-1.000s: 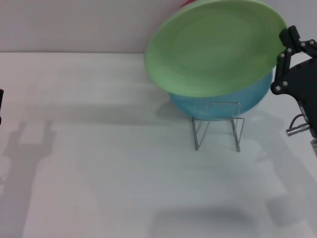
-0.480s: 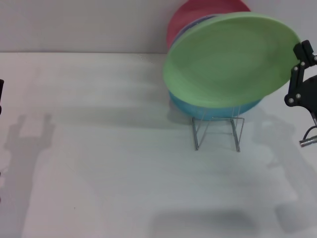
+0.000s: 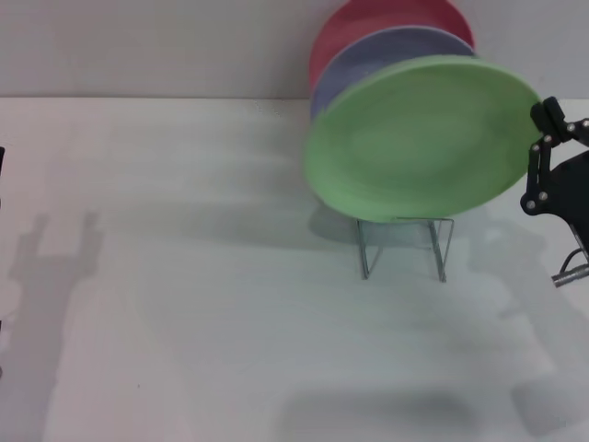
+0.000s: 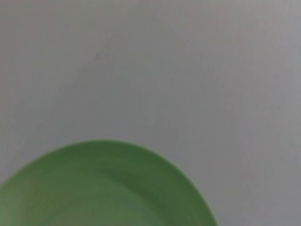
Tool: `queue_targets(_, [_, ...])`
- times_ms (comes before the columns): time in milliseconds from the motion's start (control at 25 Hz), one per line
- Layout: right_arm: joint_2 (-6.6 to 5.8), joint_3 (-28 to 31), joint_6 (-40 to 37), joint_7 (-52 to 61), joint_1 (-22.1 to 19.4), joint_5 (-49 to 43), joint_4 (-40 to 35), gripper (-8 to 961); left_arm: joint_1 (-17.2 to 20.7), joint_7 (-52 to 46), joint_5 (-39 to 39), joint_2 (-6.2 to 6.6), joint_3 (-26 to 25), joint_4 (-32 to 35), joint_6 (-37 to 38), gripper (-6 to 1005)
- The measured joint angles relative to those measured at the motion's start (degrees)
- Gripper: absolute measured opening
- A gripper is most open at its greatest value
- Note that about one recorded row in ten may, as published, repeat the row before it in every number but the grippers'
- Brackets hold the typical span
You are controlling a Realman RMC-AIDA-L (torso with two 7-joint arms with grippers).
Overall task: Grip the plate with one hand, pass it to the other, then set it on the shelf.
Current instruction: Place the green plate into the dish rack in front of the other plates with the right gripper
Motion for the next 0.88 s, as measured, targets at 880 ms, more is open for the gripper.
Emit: queue_targets(880, [0.25, -0.77, 6.12, -0.04, -2.25, -0.13, -0.30, 12, -0.01, -1.36, 0.07, 0.11, 0.07, -0.08, 2.06, 718])
